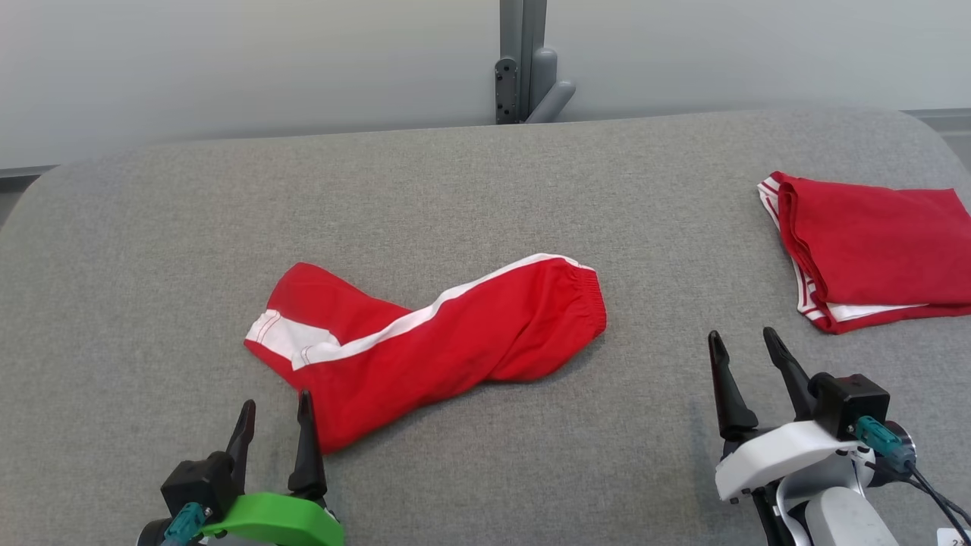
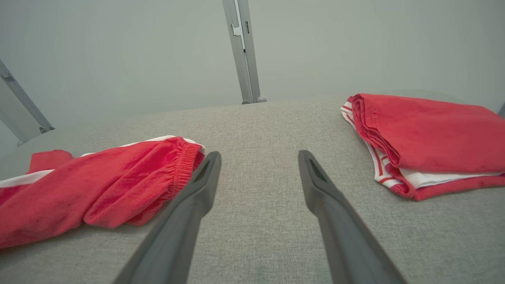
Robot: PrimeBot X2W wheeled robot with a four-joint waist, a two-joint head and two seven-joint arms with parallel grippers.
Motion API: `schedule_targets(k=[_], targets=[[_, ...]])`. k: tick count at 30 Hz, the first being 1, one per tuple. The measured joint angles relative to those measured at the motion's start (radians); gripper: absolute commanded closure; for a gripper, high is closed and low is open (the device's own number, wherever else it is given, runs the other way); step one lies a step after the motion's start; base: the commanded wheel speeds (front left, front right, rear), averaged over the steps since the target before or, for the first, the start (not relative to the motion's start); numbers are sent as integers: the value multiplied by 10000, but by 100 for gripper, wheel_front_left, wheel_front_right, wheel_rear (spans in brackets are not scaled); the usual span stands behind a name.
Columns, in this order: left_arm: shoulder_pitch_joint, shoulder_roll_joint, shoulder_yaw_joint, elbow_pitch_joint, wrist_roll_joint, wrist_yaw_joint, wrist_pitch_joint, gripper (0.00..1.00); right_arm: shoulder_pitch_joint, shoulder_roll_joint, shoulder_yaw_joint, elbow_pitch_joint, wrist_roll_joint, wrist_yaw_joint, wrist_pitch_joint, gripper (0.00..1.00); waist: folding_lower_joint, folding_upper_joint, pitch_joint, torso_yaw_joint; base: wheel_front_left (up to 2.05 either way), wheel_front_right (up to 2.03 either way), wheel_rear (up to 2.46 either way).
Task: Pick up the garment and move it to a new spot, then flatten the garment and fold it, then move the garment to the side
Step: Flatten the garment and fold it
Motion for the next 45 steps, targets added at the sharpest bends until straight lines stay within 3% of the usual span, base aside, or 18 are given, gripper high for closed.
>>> schedule_targets(k=[22,30,36,45], targets=[[287,0,-205,-759,236,102,0,0,-662,4,82,219,161,0,328,0,0,0,-293,278,0,0,0],[57,-2,-539,-1149,236,128,0,0,-2475,-31,-196,1260,1250,0,2558,0,0,0,86,703,0,0,0],[-118,-2,-614,-1262,213,198,0,0,-3546,-523,21,2017,2443,-4,4172,0,0,0,495,1091,0,0,0],[-345,-2,-675,-1262,128,215,0,0,-4086,-788,742,2899,3672,-4,5428,0,0,0,1025,1563,0,0,0]])
